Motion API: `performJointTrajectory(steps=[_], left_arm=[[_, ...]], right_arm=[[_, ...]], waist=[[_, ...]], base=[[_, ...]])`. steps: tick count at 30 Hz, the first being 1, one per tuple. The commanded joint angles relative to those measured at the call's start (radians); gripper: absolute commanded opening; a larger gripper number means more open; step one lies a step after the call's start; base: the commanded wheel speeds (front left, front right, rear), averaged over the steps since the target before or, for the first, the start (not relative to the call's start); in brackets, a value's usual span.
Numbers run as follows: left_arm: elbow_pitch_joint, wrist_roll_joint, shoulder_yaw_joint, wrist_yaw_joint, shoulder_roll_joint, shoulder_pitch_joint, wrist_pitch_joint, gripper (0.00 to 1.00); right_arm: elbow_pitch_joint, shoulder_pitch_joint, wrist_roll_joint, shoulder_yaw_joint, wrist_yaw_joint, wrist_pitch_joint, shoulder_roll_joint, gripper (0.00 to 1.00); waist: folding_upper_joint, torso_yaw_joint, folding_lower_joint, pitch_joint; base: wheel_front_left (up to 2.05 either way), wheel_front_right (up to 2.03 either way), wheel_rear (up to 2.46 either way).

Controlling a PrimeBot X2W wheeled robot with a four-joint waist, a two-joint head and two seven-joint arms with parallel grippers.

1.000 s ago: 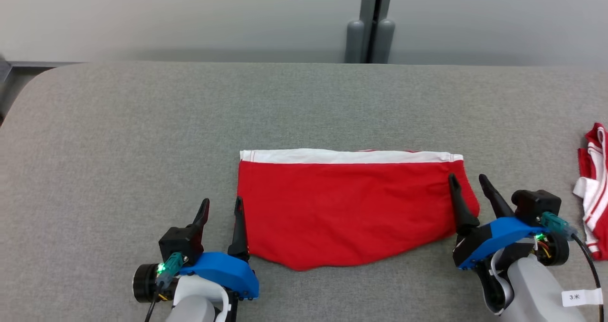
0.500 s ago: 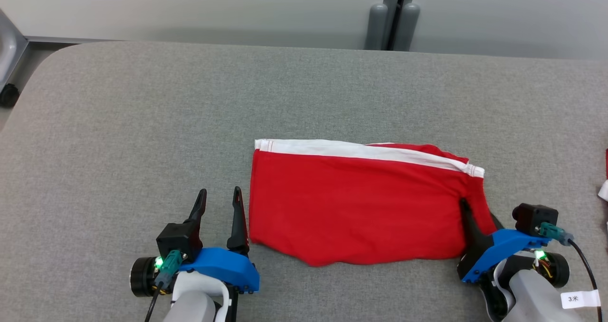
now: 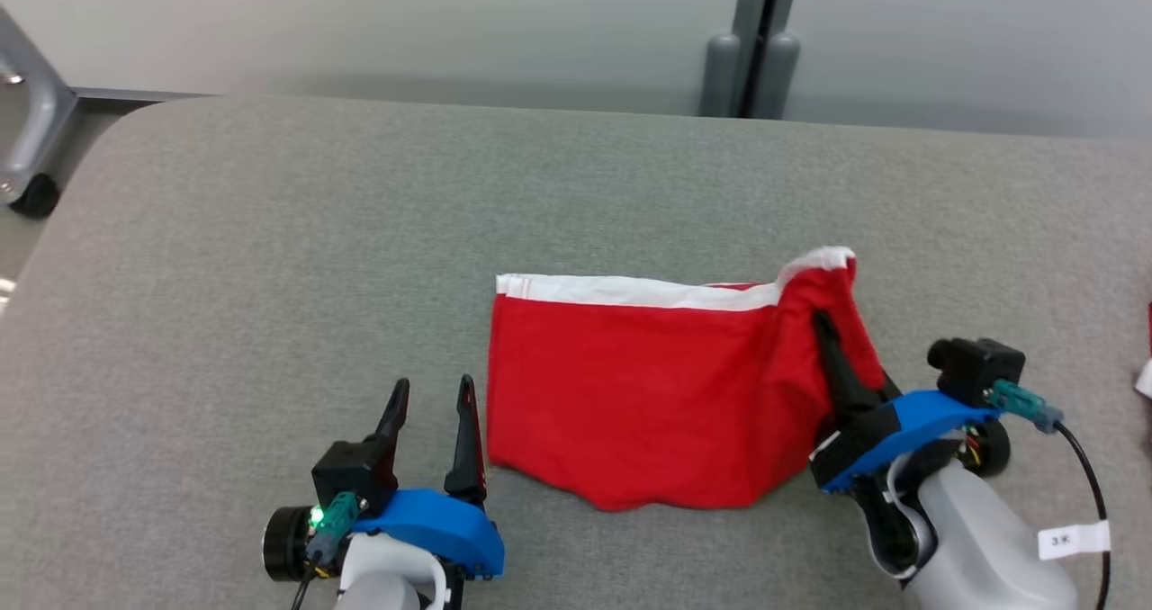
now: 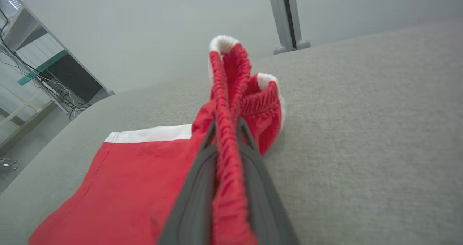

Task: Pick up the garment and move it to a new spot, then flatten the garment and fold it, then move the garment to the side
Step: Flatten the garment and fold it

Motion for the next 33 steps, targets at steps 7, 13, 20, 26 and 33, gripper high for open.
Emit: performJointTrajectory(steps=[7,13,20,26,33], left_arm=[[0.012,-0.024,-0.040,-0.002,0.000,0.028,-0.002,1.00],[0.023,-0.035,-0.082,-0.003,0.000,0.036,-0.002,1.00],[0.035,-0.037,-0.097,0.006,0.000,0.030,-0.002,1.00],[0.022,-0.009,-0.050,0.017,0.000,0.022,-0.002,1.00],[-0.006,0.046,0.001,0.018,0.000,0.038,-0.002,1.00]], right_arm=[[-0.065,-0.043,0.064,0.163,0.000,0.002,0.012,0.00],[0.016,-0.089,0.060,0.250,0.000,0.001,0.033,0.00],[0.095,-0.140,0.064,0.303,0.000,-0.001,0.069,1.00],[0.009,-0.110,0.046,0.261,0.000,-0.001,0.072,1.00],[-0.063,0.002,-0.144,-0.032,0.000,-0.001,0.048,1.00]], waist=[[-0.0001,0.095,0.0000,-0.015],[-0.0001,0.204,0.0000,-0.016],[-0.0001,0.250,0.0000,-0.014],[-0.0001,0.183,0.0000,-0.032],[-0.0001,0.070,0.0000,-0.063]], base=[[0.00,0.00,0.00],[0.00,0.00,0.00],[0.00,0.00,0.00],[0.00,0.00,0.00],[0.00,0.00,0.00]])
